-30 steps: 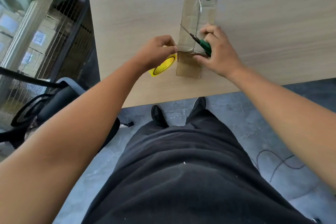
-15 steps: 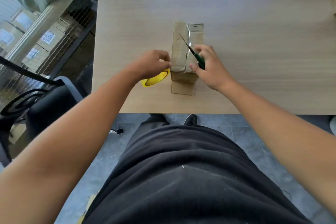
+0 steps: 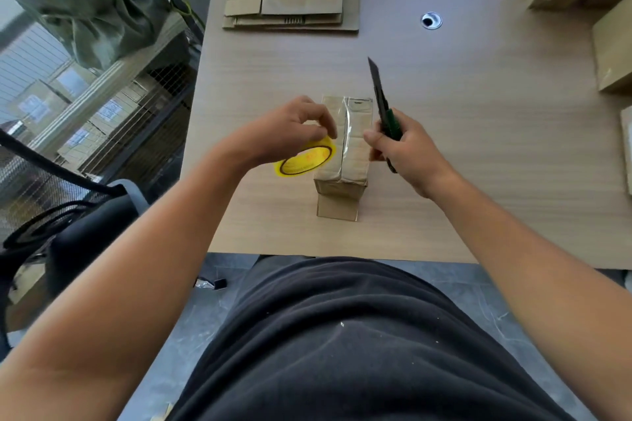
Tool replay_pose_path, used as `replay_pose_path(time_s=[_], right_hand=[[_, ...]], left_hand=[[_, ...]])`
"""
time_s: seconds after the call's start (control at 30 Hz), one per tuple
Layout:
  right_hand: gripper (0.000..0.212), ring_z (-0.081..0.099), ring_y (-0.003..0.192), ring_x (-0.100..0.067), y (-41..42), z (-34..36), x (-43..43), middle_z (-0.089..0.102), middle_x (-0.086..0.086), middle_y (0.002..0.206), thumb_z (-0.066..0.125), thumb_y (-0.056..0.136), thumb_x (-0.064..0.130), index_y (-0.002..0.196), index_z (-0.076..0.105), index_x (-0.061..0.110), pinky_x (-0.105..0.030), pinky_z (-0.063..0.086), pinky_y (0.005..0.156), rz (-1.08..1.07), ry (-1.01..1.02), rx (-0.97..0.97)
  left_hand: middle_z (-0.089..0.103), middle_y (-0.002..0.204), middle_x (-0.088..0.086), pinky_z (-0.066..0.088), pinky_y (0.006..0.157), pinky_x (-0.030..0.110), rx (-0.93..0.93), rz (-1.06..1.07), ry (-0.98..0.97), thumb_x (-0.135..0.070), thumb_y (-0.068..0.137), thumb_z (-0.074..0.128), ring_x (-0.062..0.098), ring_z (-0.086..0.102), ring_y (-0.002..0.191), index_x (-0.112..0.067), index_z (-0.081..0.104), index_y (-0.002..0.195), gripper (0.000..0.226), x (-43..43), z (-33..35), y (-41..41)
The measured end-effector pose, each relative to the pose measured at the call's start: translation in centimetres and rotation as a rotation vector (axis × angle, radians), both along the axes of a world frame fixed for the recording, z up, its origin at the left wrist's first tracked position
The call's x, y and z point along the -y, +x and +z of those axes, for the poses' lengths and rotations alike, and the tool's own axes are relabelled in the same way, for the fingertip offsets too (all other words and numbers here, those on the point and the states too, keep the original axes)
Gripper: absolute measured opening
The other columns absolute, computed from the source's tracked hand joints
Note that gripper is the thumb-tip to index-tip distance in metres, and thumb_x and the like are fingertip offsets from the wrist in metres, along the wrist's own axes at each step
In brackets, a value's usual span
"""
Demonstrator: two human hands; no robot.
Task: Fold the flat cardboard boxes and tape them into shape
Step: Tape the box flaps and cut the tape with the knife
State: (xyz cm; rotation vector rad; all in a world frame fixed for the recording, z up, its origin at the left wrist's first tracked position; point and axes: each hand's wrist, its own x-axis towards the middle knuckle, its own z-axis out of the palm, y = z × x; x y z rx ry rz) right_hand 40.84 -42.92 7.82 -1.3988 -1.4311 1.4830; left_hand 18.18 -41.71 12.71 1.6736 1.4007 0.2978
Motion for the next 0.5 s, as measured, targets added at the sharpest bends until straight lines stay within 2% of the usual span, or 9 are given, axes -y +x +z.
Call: replay_pose_path(time_s=[0.03, 0.1, 0.17, 0.23, 0.33, 0.4, 0.47, 0.5], right_hand=[[0.014, 0.052, 0.058, -0.017, -0.1, 0.6, -0.2, 0.051, -0.001, 0.067, 0.066, 0.097, 0.013, 0.089, 0.054, 0.013, -0.041, 0.055, 0.070, 0.008, -0.033, -0.072], [0.012, 0.045, 0.051, -0.013, -0.4, 1.4, -0.4, 0.047, 0.002, 0.065, 0.071, 0.093, 0.017, 0.094, 0.060, 0.014, -0.037, 0.051, 0.058, 0.043, -0.047, -0.134], [0.025, 0.044, 0.052, -0.013, -0.7, 1.8, -0.1, 0.045, -0.003, 0.066, 0.077, 0.089, 0.022, 0.102, 0.062, 0.007, -0.027, 0.043, 0.051, 0.075, -0.016, -0.116], [0.036, 0.045, 0.053, -0.012, -0.9, 2.0, 0.2, 0.046, -0.002, 0.066, 0.080, 0.087, 0.023, 0.105, 0.059, 0.000, -0.020, 0.039, 0.047, 0.073, 0.015, -0.115], [0.026, 0.044, 0.058, -0.018, -0.9, 1.8, 0.6, 0.047, -0.011, 0.070, 0.080, 0.087, 0.020, 0.098, 0.062, 0.003, -0.026, 0.037, 0.051, -0.038, 0.032, -0.109], [0.014, 0.045, 0.057, -0.015, -0.7, 1.4, 1.0, 0.050, -0.006, 0.068, 0.078, 0.089, 0.015, 0.091, 0.065, 0.008, -0.029, 0.040, 0.054, -0.108, 0.016, -0.094], [0.010, 0.047, 0.056, -0.011, -0.4, 0.9, 1.4, 0.052, 0.004, 0.063, 0.075, 0.090, 0.011, 0.087, 0.066, 0.009, -0.030, 0.042, 0.056, -0.134, 0.011, -0.082], [0.009, 0.048, 0.058, -0.011, -0.4, 0.9, 1.7, 0.053, 0.005, 0.063, 0.075, 0.091, 0.011, 0.087, 0.066, 0.009, -0.030, 0.043, 0.057, -0.131, 0.019, -0.068]], left_hand=[[0.051, 0.111, 0.000, 0.043, 0.067, 0.017, 0.004, -0.015, -0.005, -0.011, 0.096, 0.056, 0.010, 0.054, 0.089, -0.025, 0.074, 0.095, 0.023, -0.4, 0.5, 0.3], [0.049, 0.111, 0.001, 0.043, 0.075, 0.018, 0.005, -0.046, 0.019, -0.009, 0.096, 0.054, 0.011, 0.053, 0.094, -0.028, 0.074, 0.094, 0.028, -1.0, 1.2, 1.1], [0.051, 0.113, 0.003, 0.043, 0.088, 0.025, 0.008, -0.057, 0.036, -0.007, 0.095, 0.054, 0.014, 0.054, 0.103, -0.028, 0.073, 0.096, 0.029, -1.4, 1.4, 1.9], [0.053, 0.116, 0.003, 0.043, 0.094, 0.029, 0.000, -0.056, 0.047, -0.010, 0.094, 0.054, 0.015, 0.055, 0.109, -0.031, 0.074, 0.097, 0.029, -1.5, 1.5, 2.6], [0.054, 0.111, -0.002, 0.042, 0.087, 0.023, -0.047, -0.066, 0.081, -0.016, 0.093, 0.055, 0.014, 0.055, 0.107, -0.045, 0.067, 0.088, 0.032, -1.6, 1.3, 3.2], [0.059, 0.103, -0.010, 0.041, 0.081, 0.020, -0.078, -0.097, 0.096, -0.021, 0.091, 0.055, 0.010, 0.056, 0.101, -0.044, 0.068, 0.091, 0.026, -1.3, 1.1, 3.5], [0.062, 0.090, -0.028, 0.041, 0.077, 0.016, -0.075, -0.102, 0.088, -0.024, 0.090, 0.055, -0.006, 0.057, 0.091, -0.043, 0.069, 0.094, 0.024, -0.8, 1.0, 3.6], [0.062, 0.082, -0.035, 0.039, 0.073, 0.009, -0.074, -0.098, 0.087, -0.023, 0.091, 0.055, -0.014, 0.056, 0.085, -0.043, 0.069, 0.094, 0.024, -0.5, 0.9, 3.6]])
